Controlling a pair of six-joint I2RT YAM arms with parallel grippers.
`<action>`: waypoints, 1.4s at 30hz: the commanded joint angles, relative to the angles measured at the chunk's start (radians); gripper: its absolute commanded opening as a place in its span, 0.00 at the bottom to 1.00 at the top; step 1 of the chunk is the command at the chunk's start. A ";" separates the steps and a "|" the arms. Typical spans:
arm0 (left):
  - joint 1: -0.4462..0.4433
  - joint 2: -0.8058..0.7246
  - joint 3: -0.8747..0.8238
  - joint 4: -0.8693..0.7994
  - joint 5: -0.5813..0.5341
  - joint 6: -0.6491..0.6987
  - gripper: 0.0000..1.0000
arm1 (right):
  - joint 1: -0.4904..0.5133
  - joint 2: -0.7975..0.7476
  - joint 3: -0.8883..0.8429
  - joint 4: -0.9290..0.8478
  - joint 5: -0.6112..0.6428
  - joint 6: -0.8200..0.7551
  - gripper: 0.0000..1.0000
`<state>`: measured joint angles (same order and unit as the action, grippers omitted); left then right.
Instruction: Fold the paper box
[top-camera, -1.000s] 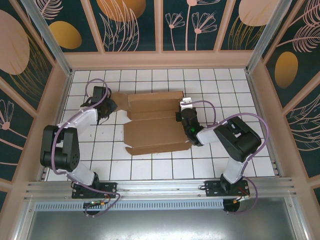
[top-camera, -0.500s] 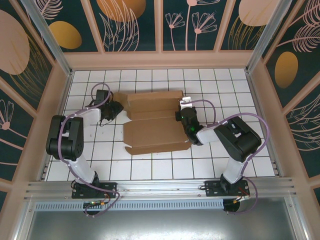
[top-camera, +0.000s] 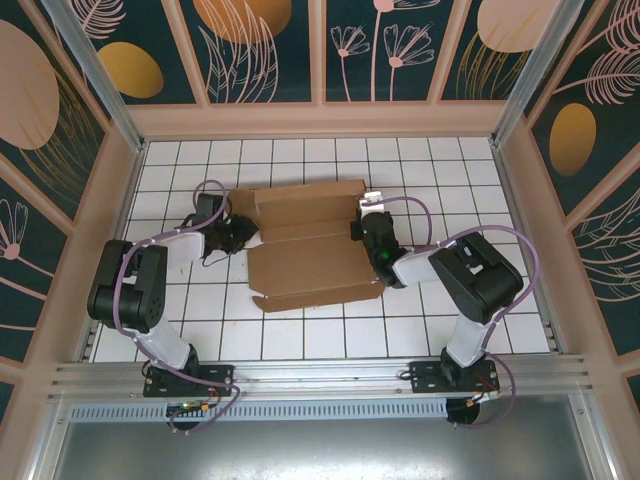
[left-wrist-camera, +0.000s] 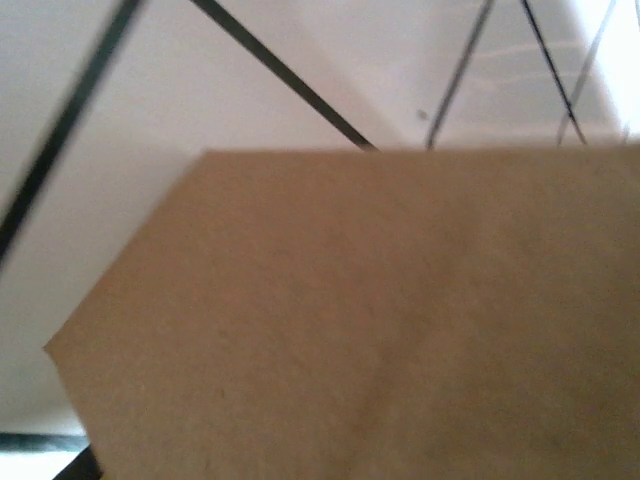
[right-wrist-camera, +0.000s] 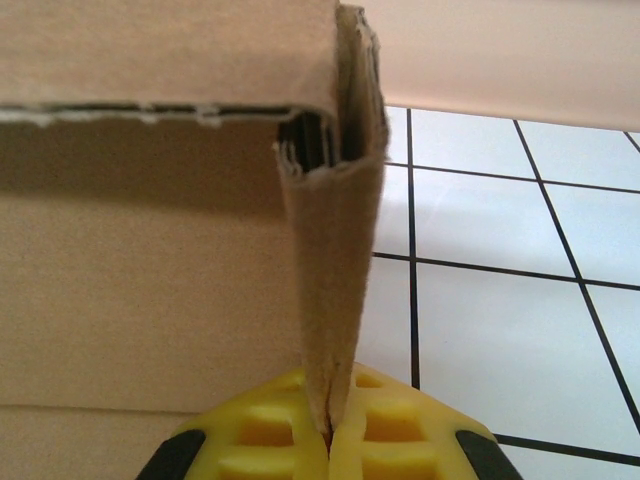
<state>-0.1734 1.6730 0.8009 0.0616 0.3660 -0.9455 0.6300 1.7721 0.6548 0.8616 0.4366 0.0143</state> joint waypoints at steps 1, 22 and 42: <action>-0.023 -0.030 -0.005 0.012 0.044 0.000 0.26 | 0.000 0.053 -0.004 -0.139 -0.037 0.031 0.01; -0.063 -0.272 -0.033 -0.097 -0.178 0.125 0.44 | -0.077 -0.004 0.016 -0.193 -0.027 0.043 0.00; 0.081 -0.269 0.083 0.034 -0.370 0.395 0.58 | -0.158 0.001 0.003 -0.185 -0.188 0.084 0.00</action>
<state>-0.1123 1.3075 0.8322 0.0418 -0.0051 -0.5369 0.4728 1.7603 0.6964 0.7822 0.3000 0.0780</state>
